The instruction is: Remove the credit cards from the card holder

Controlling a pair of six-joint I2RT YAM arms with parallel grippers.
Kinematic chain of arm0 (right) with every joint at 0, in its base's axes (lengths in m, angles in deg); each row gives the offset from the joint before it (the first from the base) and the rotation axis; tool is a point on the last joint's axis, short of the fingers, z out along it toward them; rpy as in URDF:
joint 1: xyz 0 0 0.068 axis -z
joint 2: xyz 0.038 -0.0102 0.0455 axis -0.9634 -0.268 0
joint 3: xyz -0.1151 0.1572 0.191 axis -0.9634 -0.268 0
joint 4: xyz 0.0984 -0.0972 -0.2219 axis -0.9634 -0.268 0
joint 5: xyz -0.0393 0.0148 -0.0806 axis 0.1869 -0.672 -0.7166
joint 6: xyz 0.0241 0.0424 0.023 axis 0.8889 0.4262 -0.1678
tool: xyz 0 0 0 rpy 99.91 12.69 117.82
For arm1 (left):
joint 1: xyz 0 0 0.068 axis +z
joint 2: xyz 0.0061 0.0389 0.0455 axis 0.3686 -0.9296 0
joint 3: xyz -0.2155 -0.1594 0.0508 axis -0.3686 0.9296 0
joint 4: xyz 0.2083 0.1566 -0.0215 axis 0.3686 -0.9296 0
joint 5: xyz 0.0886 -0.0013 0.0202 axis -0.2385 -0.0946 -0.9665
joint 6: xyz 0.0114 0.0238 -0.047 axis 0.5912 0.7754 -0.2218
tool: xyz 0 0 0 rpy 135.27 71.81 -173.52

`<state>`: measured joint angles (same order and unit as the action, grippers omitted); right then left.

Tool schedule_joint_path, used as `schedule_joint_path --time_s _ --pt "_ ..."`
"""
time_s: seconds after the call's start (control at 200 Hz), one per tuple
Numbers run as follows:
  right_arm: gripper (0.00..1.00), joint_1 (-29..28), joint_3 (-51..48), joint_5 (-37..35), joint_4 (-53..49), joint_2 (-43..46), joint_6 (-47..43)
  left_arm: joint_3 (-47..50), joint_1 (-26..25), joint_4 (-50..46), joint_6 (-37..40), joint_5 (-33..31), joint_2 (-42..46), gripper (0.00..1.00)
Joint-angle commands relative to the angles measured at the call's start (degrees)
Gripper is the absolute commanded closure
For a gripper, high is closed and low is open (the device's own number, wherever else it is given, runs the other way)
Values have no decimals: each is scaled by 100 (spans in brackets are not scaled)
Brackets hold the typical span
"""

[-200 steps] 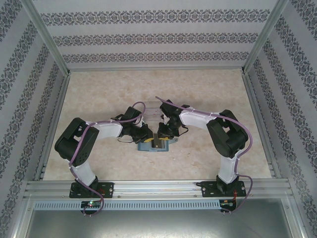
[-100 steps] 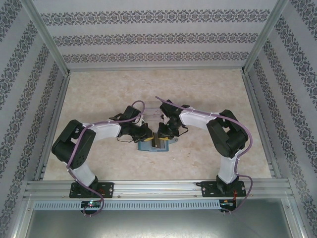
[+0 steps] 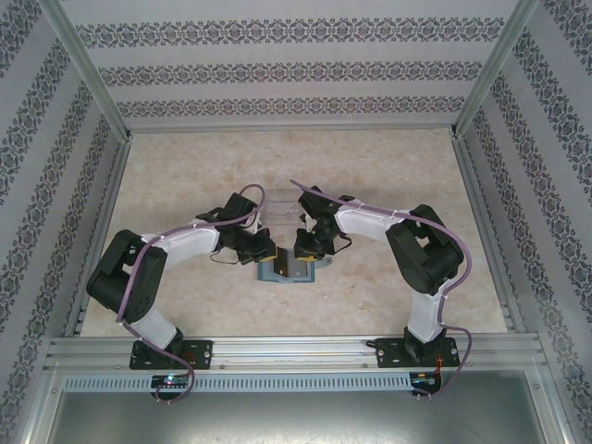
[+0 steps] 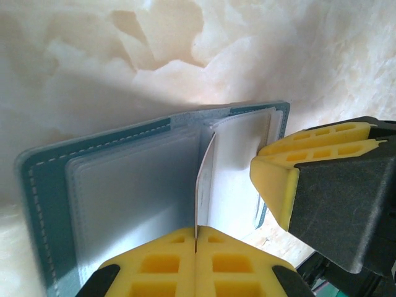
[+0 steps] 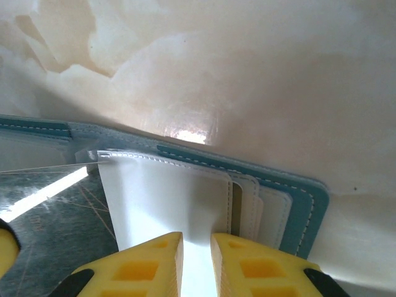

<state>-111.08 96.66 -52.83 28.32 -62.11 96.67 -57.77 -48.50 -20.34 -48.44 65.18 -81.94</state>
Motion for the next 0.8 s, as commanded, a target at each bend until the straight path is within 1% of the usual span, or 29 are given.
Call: schedule_joint_path --time_s 0.0,0.28,0.455,0.62,0.794 --pt "78 -3 22 -347 -362 71 -73 -248 94 -817 432 -393 138 96" --pt "77 37 136 -400 -545 251 -118 -713 110 -1515 962 -633 101 97" --pt "77 75 223 -426 -653 408 -153 -1229 108 -2191 1673 -895 -45 99" --pt "77 206 217 -461 -717 574 -227 -1816 111 -2807 2727 -937 -246 100" --pt "77 387 115 -487 -744 709 -318 -2248 98 -3256 4134 -1037 -359 100"
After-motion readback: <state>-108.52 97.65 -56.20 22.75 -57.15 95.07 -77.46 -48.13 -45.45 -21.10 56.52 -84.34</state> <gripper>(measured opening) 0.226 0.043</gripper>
